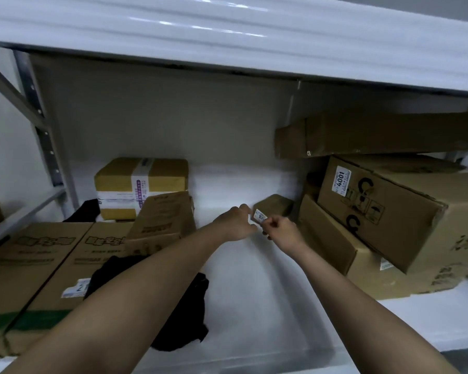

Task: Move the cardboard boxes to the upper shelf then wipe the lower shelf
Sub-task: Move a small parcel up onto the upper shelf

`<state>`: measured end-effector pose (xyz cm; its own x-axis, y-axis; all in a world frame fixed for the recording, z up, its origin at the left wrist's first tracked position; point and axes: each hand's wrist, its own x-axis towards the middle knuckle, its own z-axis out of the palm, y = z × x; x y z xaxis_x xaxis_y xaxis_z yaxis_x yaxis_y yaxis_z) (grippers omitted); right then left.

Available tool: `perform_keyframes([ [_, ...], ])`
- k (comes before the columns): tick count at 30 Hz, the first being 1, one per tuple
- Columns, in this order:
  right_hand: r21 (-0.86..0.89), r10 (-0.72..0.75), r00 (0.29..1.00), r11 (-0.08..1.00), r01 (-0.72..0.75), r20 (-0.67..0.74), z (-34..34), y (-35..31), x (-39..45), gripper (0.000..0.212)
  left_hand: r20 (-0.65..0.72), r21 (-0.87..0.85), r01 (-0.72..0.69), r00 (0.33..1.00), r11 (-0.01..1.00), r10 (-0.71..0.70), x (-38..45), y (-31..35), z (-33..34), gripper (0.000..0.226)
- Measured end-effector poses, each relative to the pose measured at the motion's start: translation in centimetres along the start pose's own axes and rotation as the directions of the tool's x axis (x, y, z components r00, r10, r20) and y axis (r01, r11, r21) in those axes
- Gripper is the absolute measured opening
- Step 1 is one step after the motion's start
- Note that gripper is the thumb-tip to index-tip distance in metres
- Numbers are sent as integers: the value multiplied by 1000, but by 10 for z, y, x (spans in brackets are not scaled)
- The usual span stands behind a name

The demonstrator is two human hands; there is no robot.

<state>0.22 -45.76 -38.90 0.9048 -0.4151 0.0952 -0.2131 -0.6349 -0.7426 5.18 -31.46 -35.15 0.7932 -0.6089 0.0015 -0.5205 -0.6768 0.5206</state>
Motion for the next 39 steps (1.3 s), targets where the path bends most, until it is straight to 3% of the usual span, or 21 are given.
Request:
perform_keyframes([
  [15,248,195,980,948,-198,35,9,38,77,48,13,55,278,960,959,-279,67,0,36,77],
  [21,221,314,949,926,-306,-1,8,45,91,54,-23,69,256,967,964,-255,87,-4,43,78],
  [29,276,336,940,900,-336,49,7,46,108,59,-72,13,196,978,980,-195,128,-3,59,98],
  [33,284,346,934,890,-358,91,14,48,117,70,-25,63,209,978,976,-208,143,-6,72,100],
  [39,373,390,917,841,-391,83,18,54,130,60,-27,168,172,985,971,-170,164,-9,86,99],
])
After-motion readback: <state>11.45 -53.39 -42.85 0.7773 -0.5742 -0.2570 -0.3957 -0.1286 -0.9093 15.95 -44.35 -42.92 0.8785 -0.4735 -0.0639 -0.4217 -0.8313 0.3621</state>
